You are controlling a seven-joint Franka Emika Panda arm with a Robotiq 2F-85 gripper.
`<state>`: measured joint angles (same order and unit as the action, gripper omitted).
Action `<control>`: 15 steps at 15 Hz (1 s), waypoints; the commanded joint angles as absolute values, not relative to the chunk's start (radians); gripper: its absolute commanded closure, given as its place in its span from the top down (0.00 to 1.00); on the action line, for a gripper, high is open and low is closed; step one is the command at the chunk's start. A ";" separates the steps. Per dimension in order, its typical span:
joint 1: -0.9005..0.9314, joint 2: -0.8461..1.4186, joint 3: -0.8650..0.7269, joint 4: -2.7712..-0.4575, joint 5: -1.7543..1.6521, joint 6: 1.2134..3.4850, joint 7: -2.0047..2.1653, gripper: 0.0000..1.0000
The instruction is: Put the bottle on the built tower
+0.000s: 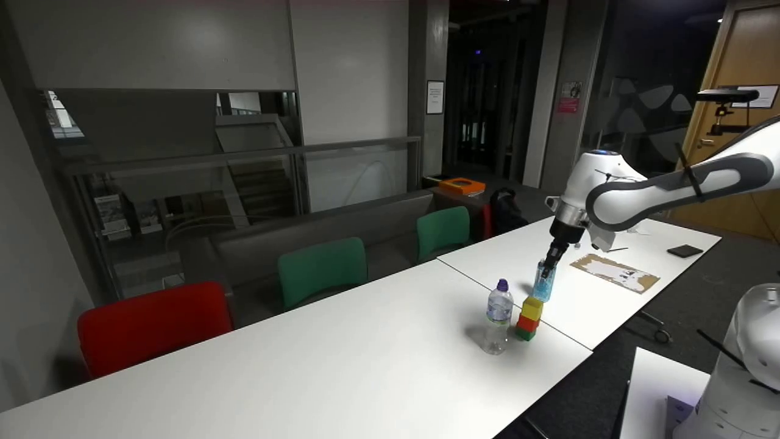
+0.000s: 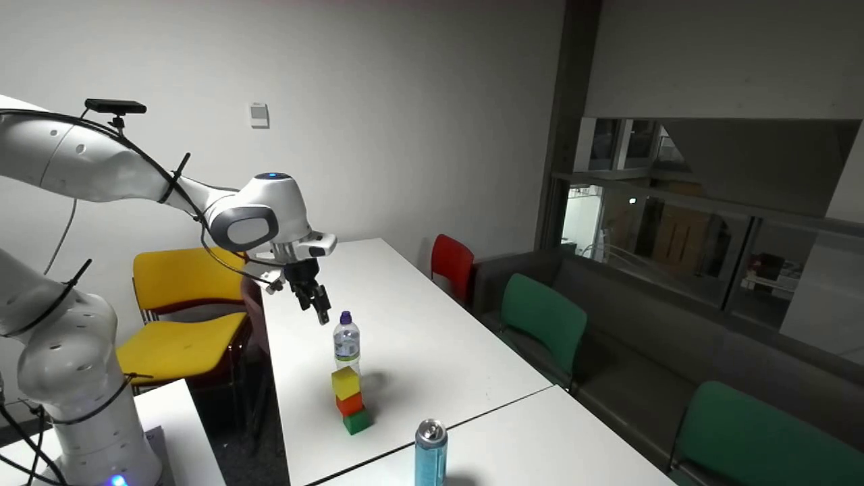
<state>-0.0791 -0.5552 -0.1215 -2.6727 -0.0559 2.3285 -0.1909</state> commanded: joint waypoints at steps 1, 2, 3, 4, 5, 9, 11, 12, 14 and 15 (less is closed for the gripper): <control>-0.042 -0.492 -0.101 -2.609 -0.036 2.367 -0.175 1.00; -0.031 -0.478 -0.098 -2.591 -0.032 2.368 -0.178 1.00; -0.023 -0.460 -0.096 -2.572 -0.030 2.366 -0.181 1.00; -0.014 -0.435 -0.095 -2.543 -0.025 2.350 -0.183 1.00; -0.009 -0.409 -0.093 -2.517 -0.022 2.341 -0.182 1.00; 0.025 -0.272 -0.108 -2.379 0.065 2.282 -0.197 1.00; 0.025 -0.201 -0.106 -2.319 0.109 2.274 -0.204 1.00; 0.021 -0.171 -0.102 -2.294 0.115 2.265 -0.208 1.00; 0.005 -0.214 -0.085 -2.352 0.089 2.297 -0.192 1.00; 0.004 -0.186 -0.084 -2.330 0.091 2.291 -0.194 1.00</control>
